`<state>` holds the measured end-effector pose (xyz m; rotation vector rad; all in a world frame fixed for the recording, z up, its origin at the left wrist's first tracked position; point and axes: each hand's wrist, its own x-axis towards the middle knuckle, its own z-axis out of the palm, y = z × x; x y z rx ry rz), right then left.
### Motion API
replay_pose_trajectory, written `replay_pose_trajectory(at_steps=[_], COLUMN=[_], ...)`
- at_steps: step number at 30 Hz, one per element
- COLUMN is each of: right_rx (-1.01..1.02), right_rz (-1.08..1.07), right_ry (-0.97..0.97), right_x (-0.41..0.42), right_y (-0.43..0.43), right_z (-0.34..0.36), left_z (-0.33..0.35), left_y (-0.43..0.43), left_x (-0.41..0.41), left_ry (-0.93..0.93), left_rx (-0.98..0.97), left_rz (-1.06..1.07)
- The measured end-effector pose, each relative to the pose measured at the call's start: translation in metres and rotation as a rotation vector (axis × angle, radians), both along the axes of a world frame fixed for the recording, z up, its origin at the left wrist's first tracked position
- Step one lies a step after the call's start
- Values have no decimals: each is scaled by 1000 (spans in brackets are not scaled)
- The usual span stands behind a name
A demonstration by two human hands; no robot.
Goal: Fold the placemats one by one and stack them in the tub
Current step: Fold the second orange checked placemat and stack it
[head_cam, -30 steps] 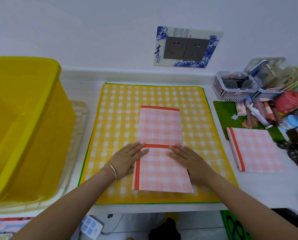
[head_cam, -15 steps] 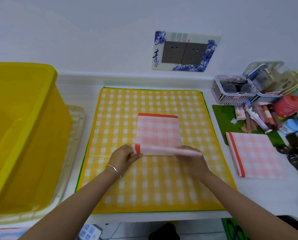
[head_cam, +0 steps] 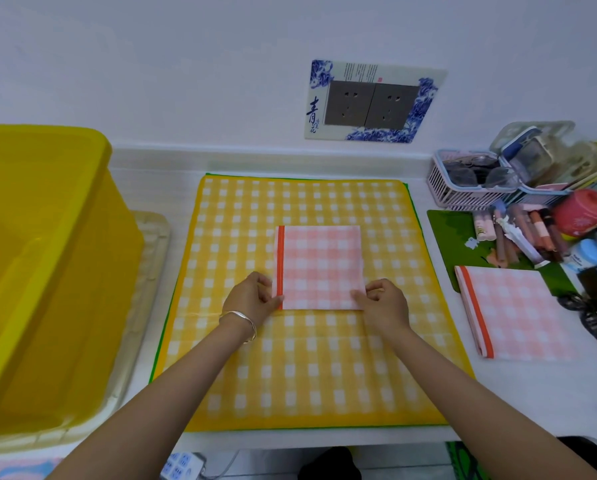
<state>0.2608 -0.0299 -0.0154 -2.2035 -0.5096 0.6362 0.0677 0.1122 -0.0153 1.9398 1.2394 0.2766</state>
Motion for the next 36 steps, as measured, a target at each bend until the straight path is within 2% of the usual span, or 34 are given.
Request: replay_pose_trajectory(at_steps=[2,5,7,10,12,16,19,21,25,31,36], right_rx=[-13,-3,18,20,13,81,54,-31,-194,-222,-259], right_rz=[-2,-19,-37,-60,-23,252,466,526,561,636,570], right_ry=[-11,-29,-67,-163,-325,-584,-585,-590,-678,-732,-685], right_x=[0,-5,-11,-16,-18,-35,-53,-58,-58,-27,12], right_y=[1,1,-1,-2,1,27,56,67,68,50,24], right_z=[1,2,2,0,-3,-10,-19,-28,-39,-38,-38], left_z=[3,-5,-11,-22,-27,-31,-30,-31,-33,-30,-31], left_y=[0,-2,-3,-5,-6,-7,-6,-5,-5,-6,-6], left_x=[5,13,19,24,25,26,25,26,25,27,26], left_ry=[72,118,198,321,377,414,411,406,399,410,410], left_rx=[48,329,414,405,414,419,418,426,445,452,467], left_rz=[-45,-213,-346,-416,-422,-423,-426,-434,-431,-422,-420])
